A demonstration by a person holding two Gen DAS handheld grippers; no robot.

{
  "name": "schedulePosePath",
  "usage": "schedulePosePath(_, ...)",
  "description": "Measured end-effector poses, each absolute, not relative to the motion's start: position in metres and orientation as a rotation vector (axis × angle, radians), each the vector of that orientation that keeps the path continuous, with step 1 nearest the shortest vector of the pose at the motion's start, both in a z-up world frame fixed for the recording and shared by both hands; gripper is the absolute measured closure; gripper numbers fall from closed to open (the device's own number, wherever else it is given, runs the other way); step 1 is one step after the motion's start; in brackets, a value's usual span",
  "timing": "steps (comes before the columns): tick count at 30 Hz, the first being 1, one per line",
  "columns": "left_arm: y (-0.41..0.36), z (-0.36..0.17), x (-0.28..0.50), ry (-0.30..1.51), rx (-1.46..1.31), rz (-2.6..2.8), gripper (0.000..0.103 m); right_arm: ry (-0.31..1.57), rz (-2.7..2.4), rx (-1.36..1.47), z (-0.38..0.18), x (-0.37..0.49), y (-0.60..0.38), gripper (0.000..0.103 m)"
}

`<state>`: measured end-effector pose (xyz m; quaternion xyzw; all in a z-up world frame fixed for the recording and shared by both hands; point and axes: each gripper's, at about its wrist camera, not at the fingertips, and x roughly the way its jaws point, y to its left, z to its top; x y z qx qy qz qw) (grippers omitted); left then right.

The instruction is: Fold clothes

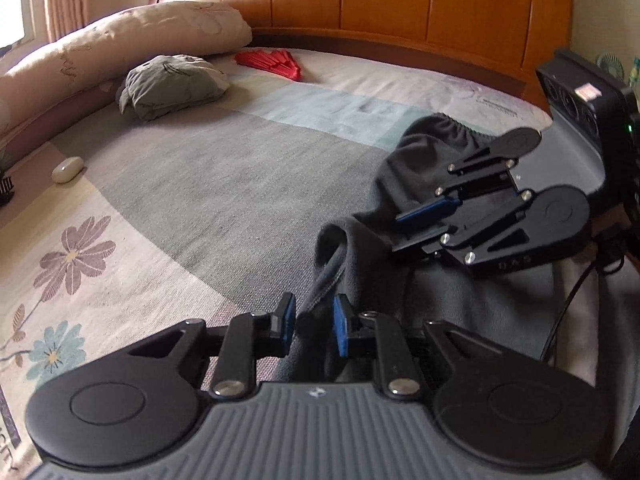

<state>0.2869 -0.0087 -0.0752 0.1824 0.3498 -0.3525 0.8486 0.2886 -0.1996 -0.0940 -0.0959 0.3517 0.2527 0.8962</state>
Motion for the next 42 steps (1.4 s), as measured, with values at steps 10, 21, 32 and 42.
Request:
schedulePosePath(10,-0.043,-0.087,0.28,0.672,0.712,-0.808,0.087,0.72,0.526,-0.191,-0.095,0.287,-0.201,0.071)
schedulePosePath(21,-0.011,-0.08,0.319,0.781,0.352,-0.657,0.103,0.704,0.507,-0.121,-0.084,0.285,-0.205,0.068)
schedulePosePath(32,0.021,-0.072,0.33,0.833,0.061,-0.62,0.102,0.67,0.639,-0.252,-0.076,0.283,-0.156,0.059)
schedulePosePath(42,0.03,-0.058,0.285,0.821,0.003,-0.65,0.101,0.701,0.501,-0.198,-0.082,0.316,-0.171,0.059)
